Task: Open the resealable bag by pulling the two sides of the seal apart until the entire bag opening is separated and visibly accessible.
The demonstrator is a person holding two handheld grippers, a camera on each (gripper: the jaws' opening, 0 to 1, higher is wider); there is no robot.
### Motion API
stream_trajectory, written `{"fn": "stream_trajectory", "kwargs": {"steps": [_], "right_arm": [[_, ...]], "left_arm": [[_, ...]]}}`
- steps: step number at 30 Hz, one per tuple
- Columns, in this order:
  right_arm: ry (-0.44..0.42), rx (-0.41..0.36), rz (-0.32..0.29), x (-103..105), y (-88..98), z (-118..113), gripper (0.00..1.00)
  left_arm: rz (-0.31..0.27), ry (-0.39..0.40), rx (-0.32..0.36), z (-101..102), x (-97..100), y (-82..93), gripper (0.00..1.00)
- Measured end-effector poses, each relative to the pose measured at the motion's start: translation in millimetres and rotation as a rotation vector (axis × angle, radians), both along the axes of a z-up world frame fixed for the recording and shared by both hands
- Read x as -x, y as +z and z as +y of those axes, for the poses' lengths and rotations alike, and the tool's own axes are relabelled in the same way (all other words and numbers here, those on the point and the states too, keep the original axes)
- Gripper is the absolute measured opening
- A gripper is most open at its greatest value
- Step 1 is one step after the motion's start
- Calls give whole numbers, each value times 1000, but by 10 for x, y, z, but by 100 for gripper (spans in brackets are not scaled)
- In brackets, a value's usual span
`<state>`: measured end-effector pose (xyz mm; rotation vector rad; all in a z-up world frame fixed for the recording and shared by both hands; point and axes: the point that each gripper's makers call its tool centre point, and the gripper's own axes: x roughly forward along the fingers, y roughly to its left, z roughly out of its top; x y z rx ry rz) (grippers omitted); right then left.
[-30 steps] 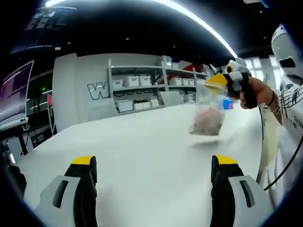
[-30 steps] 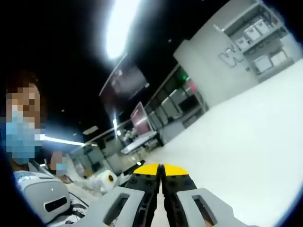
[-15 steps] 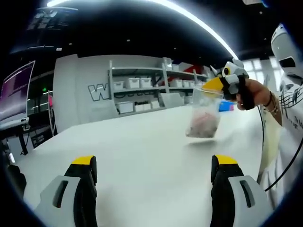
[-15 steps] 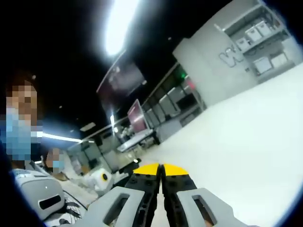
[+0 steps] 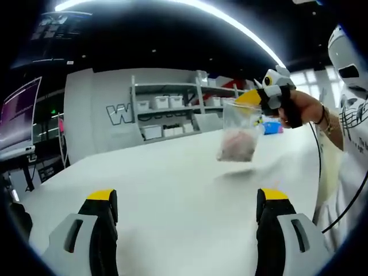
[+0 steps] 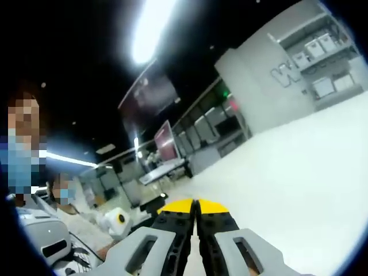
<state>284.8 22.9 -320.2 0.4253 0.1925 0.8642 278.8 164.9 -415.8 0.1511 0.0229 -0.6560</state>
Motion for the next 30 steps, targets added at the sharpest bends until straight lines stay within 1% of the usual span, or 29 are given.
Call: {"fn": "stream_trajectory", "kwargs": {"steps": [10, 16, 30], "right_arm": [[-6, 9, 0, -97, -13, -1, 0], [-15, 32, -1, -189, -28, -24, 0], [-47, 73, -20, -467, 32, -129, 0]], "left_arm": [[-9, -3, -2, -13, 12, 5, 100], [-11, -2, -3, -14, 13, 5, 100], [-12, -1, 0, -8, 14, 4, 100]]}}
